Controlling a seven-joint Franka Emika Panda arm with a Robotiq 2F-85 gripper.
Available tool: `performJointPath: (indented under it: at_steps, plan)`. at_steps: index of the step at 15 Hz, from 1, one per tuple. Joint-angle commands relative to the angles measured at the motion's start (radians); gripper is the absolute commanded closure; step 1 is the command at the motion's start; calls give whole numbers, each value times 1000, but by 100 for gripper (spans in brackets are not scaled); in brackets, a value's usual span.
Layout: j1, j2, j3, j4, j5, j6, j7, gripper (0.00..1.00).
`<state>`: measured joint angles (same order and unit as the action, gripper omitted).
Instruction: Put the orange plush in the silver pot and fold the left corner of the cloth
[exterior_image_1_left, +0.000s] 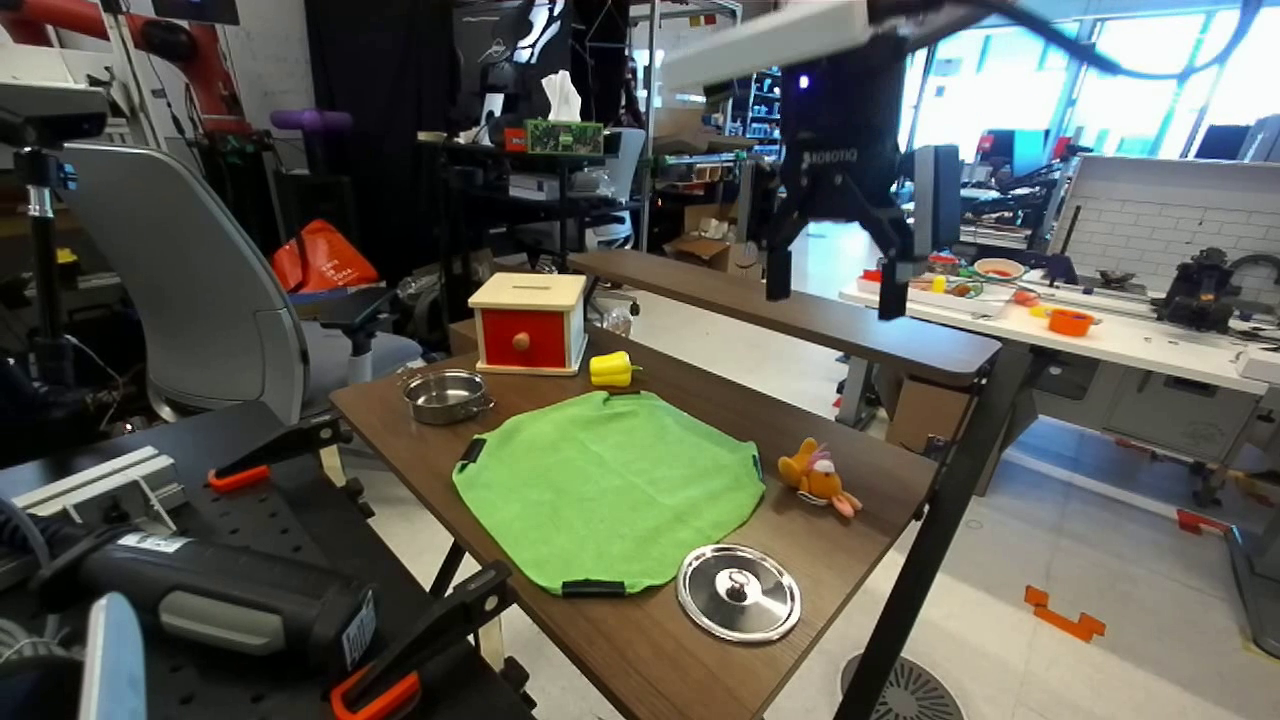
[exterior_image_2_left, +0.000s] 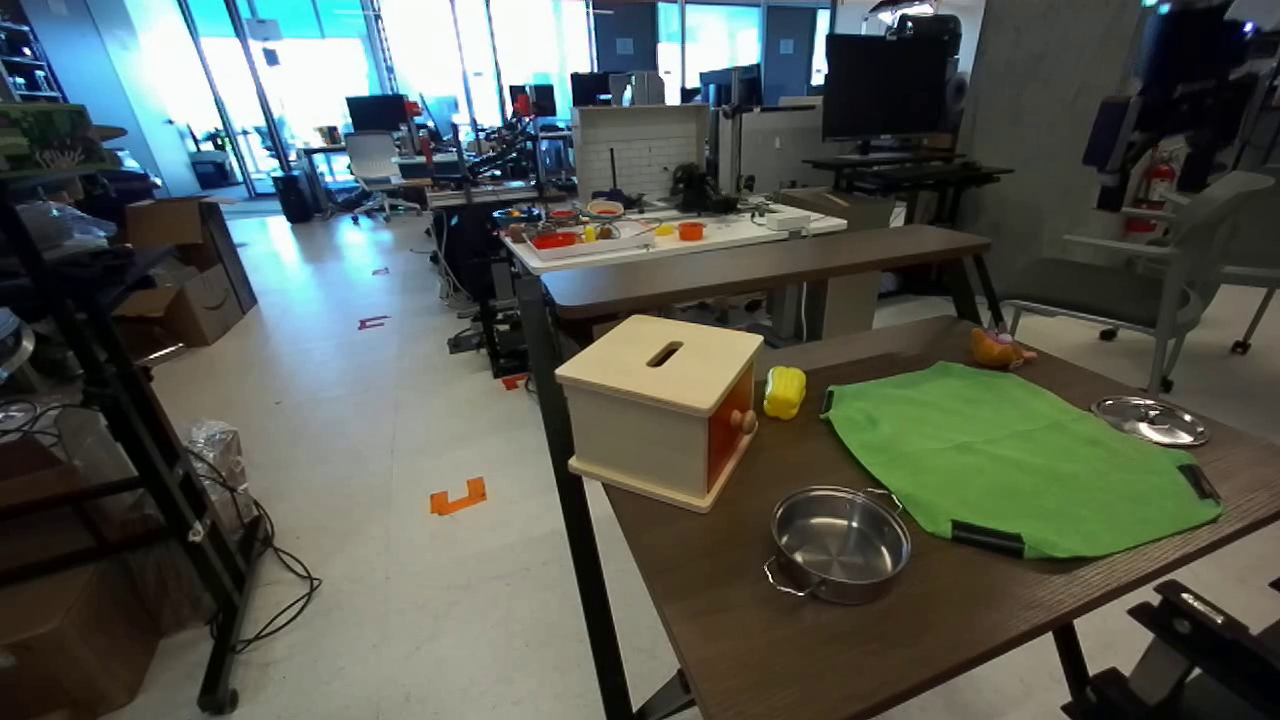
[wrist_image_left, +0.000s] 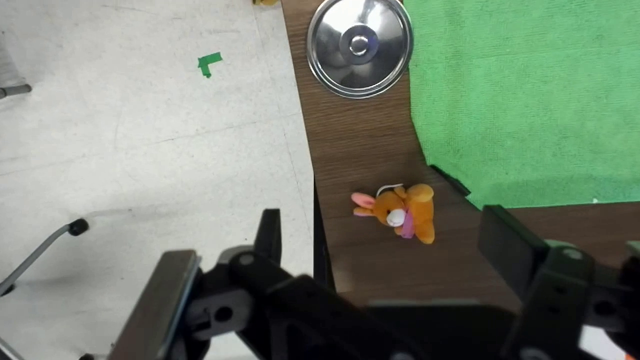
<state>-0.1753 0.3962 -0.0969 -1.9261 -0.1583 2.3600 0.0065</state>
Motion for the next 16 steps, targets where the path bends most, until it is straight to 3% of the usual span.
performJointPath:
  at_steps: [1, 7, 16]
  plan:
    - [4, 209, 3, 164, 55, 54, -12, 0]
    - [-3, 464, 15, 441, 123, 49, 1, 0]
    - [-14, 611, 42, 621, 143, -40, -38, 0]
